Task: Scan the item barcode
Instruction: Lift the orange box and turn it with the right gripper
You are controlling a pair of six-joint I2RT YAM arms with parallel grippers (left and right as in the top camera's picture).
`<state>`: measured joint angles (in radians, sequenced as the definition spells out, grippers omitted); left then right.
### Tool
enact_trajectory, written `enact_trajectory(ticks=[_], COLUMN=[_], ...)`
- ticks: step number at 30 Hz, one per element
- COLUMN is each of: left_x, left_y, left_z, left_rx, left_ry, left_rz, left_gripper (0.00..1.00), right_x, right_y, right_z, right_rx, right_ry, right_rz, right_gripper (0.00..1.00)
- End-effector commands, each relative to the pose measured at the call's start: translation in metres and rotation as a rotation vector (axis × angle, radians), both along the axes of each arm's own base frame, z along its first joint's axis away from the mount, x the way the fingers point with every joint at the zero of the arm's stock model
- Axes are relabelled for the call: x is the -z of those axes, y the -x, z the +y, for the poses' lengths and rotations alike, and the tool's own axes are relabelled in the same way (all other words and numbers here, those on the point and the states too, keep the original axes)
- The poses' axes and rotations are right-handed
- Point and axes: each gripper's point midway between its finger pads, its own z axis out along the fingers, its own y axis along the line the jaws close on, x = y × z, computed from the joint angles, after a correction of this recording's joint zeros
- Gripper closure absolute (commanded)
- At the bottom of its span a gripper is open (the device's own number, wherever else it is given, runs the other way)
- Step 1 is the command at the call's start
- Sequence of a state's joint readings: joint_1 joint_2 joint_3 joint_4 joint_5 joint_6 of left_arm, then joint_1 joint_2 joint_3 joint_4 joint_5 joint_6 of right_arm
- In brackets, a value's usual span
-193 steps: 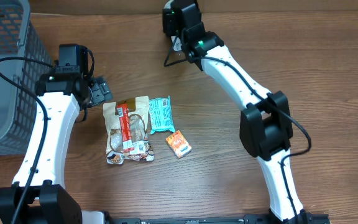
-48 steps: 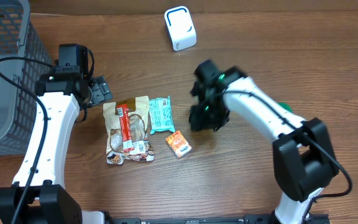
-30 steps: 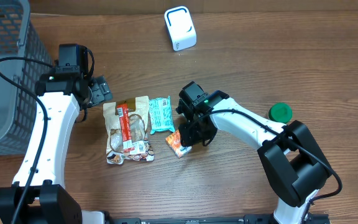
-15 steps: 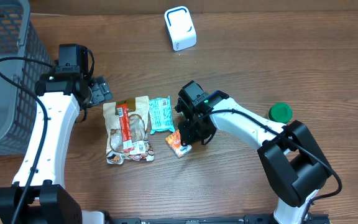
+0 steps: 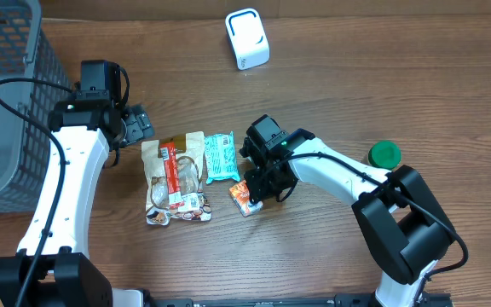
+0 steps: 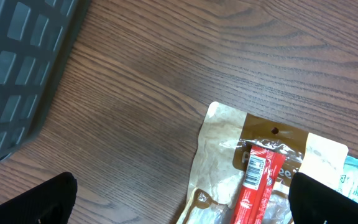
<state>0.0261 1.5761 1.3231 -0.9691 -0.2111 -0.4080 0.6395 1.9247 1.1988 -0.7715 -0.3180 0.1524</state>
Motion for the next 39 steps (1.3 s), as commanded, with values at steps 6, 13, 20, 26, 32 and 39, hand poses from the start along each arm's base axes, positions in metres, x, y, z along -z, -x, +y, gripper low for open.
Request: enact_trajectory(ticks=[6,13,20,26,32,39], left_x=[-0.005,-0.005,-0.005,-0.005,-0.005,-0.005], left_y=[-0.005,-0.005,-0.005,-0.005,-0.005,-0.005], left_z=[0.001,0.001,0.001,0.001,0.001,0.001], left_rx=[0.015,0.015,0.015,0.015,0.015,0.015], left_ry=[-0.013,-0.013,-0.013,-0.012,-0.013,-0.013], left_rz=[-0.01,-0.01,-0.01,-0.01,-0.01,-0.01], left_gripper=[0.0,0.0,0.01,0.0,0.0,0.0], right_x=[-0.023,-0.023,-0.023,-0.04,-0.047,-0.04], right_y=[-0.058,-0.071,-0.07,-0.072,-0.076,-0.07], right_z=[-0.052,-0.071,-0.07,-0.051,-0.049,-0.065], right_rx=[0.152,0.213,0.211,0.205,0.205,0.215], right_ry=[0.105,0.109,0.099,-0.011,-0.016,0.072], right_rz=[-0.165,-0.167,-0.159,-0.122,-0.13,-0.12], right_gripper=[0.96,0.83,0.77,0.76,0.7,0.63])
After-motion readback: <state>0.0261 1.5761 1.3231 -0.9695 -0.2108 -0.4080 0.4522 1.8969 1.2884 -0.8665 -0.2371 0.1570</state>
